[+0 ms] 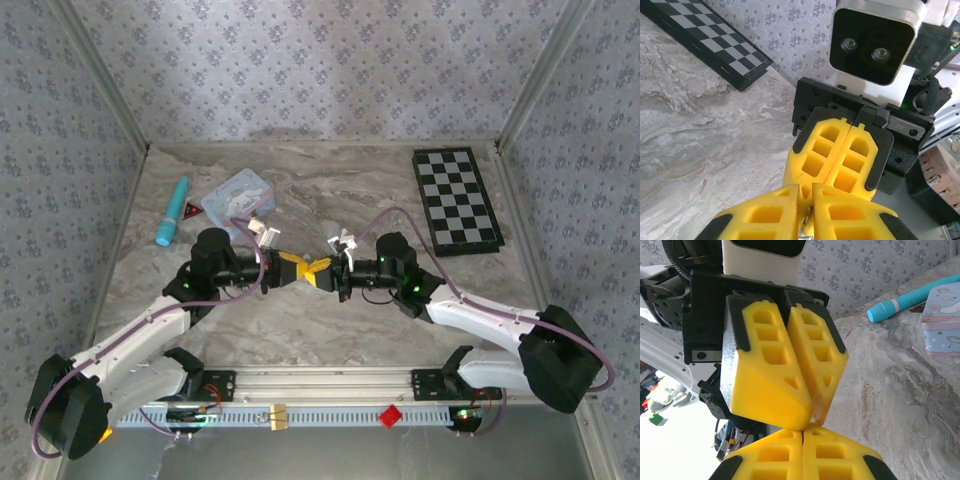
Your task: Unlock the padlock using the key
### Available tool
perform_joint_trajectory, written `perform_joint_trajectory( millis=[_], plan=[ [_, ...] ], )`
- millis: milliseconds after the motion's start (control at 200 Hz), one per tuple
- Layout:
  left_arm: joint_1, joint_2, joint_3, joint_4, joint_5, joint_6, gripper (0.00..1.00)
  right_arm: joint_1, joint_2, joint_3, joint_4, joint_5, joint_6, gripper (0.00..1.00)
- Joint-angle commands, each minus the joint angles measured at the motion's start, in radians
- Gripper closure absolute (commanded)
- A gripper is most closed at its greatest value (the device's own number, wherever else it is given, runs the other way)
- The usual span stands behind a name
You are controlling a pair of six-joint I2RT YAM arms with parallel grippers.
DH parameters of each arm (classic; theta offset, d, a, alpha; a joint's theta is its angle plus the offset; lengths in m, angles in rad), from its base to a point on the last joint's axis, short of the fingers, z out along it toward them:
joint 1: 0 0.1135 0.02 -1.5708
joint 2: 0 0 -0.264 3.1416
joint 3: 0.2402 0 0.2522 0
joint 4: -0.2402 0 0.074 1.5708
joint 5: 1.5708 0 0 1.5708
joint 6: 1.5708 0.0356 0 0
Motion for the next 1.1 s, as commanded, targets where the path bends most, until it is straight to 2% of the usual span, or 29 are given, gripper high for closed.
perform_joint_trajectory(
  millis=[0, 150, 335, 435, 560, 645, 715, 859, 919, 1014, 1099],
  plan=[
    [-0.016, -0.005, 0.036, 0.024, 0.042, 0.011, 0.91, 0.001, -0.010, -0.014, 0.014, -0.003, -0.007, 1.00],
    [-0.023, -0.006, 0.037, 0.022, 0.039, 0.011, 1.00, 0.001, -0.015, -0.022, 0.033, 0.019, 0.007, 1.00],
    [-0.029, -0.009, 0.045, 0.005, 0.007, 0.011, 1.00, -0.003, -0.015, -0.034, 0.065, 0.051, 0.035, 1.00],
    [-0.029, -0.010, 0.051, -0.015, -0.048, 0.011, 1.00, -0.015, -0.021, -0.048, 0.086, 0.074, 0.061, 0.87],
    [-0.029, 0.004, 0.057, -0.032, -0.172, -0.026, 1.00, -0.043, -0.022, -0.081, 0.152, 0.096, 0.129, 0.72],
    [-0.030, 0.024, 0.057, -0.028, -0.277, -0.083, 1.00, -0.056, -0.016, -0.101, 0.198, 0.102, 0.169, 0.58],
    [-0.030, 0.043, 0.048, -0.017, -0.375, -0.151, 1.00, -0.057, -0.011, -0.117, 0.236, 0.124, 0.195, 0.52],
    [-0.029, 0.066, 0.001, 0.060, -0.524, -0.339, 1.00, -0.057, -0.001, -0.190, 0.402, 0.273, 0.327, 0.47],
    [-0.029, 0.073, -0.025, 0.121, -0.554, -0.424, 1.00, -0.050, 0.013, -0.217, 0.490, 0.345, 0.393, 0.46],
    [-0.038, 0.081, -0.060, 0.225, -0.592, -0.550, 1.00, -0.031, 0.027, -0.228, 0.537, 0.448, 0.485, 0.44],
    [-0.064, 0.082, -0.055, 0.248, -0.627, -0.592, 1.00, 0.001, 0.048, -0.239, 0.593, 0.523, 0.546, 0.44]
  ],
)
